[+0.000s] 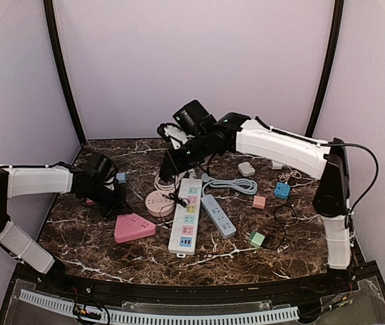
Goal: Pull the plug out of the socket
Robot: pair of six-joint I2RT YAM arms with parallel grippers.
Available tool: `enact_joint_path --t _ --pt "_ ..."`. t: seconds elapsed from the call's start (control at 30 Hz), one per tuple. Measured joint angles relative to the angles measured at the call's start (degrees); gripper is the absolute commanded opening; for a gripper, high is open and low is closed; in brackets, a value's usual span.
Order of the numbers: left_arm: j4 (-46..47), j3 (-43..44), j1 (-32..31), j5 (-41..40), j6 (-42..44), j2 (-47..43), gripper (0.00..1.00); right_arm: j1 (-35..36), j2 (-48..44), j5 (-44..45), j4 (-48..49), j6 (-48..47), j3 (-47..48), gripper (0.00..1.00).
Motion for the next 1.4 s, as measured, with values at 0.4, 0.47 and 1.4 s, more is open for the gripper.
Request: enact_joint_path --t 0.4,0.47,1.4 --pt "-6.3 9.4 0.0 -1.3 3.2 -3.5 0.00 -17.0 -15.9 1.7 7.6 1.5 -14.2 0.02" --pt "-6.8 9.4 0.0 -1.3 3.3 -3.5 0.00 -20.9 -15.9 1.5 8.6 1.7 -15.2 0.02" --pt "-7.5 9.6 0.0 -1.5 1.5 -9.6 0.01 -34.4 14.7 -15.4 22.1 9.7 3.7 0.04"
